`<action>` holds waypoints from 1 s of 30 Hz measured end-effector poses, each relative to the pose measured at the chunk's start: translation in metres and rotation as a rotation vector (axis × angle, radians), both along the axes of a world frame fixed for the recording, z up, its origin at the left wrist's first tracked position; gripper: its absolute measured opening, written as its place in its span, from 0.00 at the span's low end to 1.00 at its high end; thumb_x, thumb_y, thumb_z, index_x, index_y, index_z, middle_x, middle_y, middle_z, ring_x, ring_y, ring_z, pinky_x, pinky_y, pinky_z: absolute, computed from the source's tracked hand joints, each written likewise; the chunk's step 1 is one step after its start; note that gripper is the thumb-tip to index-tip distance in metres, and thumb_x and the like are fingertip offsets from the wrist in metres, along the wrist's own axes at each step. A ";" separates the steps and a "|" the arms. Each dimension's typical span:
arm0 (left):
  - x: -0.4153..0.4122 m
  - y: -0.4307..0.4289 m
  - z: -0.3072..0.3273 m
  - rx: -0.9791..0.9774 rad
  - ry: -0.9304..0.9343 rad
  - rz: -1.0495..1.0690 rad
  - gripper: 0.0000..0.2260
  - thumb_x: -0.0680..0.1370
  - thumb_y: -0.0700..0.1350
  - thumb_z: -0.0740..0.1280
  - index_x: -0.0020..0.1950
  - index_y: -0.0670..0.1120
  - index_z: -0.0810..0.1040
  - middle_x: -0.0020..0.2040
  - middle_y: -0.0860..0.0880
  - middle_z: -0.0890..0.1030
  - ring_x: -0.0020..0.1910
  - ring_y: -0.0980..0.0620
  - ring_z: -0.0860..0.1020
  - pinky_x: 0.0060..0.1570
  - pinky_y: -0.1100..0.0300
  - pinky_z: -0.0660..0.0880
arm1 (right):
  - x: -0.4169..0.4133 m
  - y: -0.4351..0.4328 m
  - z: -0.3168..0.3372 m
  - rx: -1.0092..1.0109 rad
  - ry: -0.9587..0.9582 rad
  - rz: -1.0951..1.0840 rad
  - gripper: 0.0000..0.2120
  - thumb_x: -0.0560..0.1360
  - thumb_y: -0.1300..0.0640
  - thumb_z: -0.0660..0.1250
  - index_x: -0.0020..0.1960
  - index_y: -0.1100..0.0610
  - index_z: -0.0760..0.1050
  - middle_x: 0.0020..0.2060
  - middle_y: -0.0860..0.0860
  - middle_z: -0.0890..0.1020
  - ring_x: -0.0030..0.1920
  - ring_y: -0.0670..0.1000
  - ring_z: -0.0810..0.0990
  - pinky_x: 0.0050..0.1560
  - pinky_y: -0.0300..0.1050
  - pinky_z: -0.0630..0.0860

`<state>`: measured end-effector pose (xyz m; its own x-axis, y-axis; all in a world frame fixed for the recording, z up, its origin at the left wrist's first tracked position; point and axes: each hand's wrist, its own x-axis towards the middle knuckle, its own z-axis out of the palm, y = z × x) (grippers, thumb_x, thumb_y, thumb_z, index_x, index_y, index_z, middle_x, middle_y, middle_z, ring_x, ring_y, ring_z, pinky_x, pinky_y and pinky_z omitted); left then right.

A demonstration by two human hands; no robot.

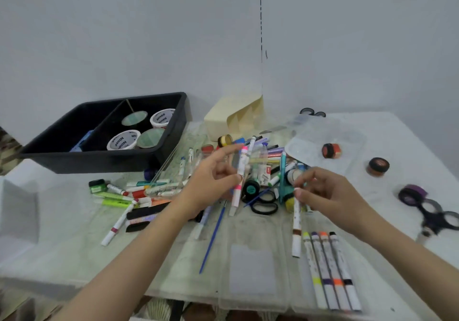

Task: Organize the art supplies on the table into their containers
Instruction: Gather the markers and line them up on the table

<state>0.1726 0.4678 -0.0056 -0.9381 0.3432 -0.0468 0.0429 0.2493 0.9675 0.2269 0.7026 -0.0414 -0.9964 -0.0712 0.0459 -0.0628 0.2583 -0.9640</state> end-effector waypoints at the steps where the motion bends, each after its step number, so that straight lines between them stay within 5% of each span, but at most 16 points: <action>1: 0.008 0.001 -0.003 0.005 -0.027 -0.027 0.26 0.75 0.29 0.63 0.64 0.56 0.72 0.34 0.47 0.77 0.32 0.54 0.77 0.31 0.61 0.76 | 0.008 0.000 -0.007 0.040 -0.005 0.004 0.03 0.73 0.61 0.70 0.44 0.55 0.76 0.27 0.53 0.77 0.31 0.51 0.70 0.35 0.44 0.68; 6: 0.038 0.005 -0.018 0.015 -0.135 -0.093 0.24 0.74 0.29 0.65 0.62 0.54 0.70 0.33 0.47 0.79 0.37 0.48 0.80 0.38 0.55 0.80 | 0.033 -0.006 -0.020 0.229 0.043 0.020 0.05 0.73 0.58 0.70 0.44 0.51 0.74 0.28 0.45 0.80 0.27 0.42 0.72 0.32 0.31 0.67; 17: 0.070 0.011 -0.037 -0.015 -0.228 -0.131 0.22 0.73 0.31 0.67 0.60 0.53 0.70 0.36 0.44 0.81 0.38 0.48 0.82 0.38 0.56 0.79 | 0.040 -0.003 -0.019 0.394 0.055 0.022 0.07 0.74 0.55 0.69 0.45 0.44 0.73 0.32 0.46 0.81 0.31 0.41 0.73 0.35 0.31 0.70; 30: 0.082 0.028 -0.057 -0.068 -0.245 -0.106 0.23 0.73 0.33 0.69 0.60 0.55 0.70 0.34 0.46 0.81 0.38 0.48 0.82 0.42 0.52 0.81 | 0.050 0.003 -0.031 0.436 0.033 0.085 0.04 0.74 0.53 0.69 0.47 0.48 0.75 0.34 0.48 0.81 0.31 0.39 0.74 0.34 0.31 0.70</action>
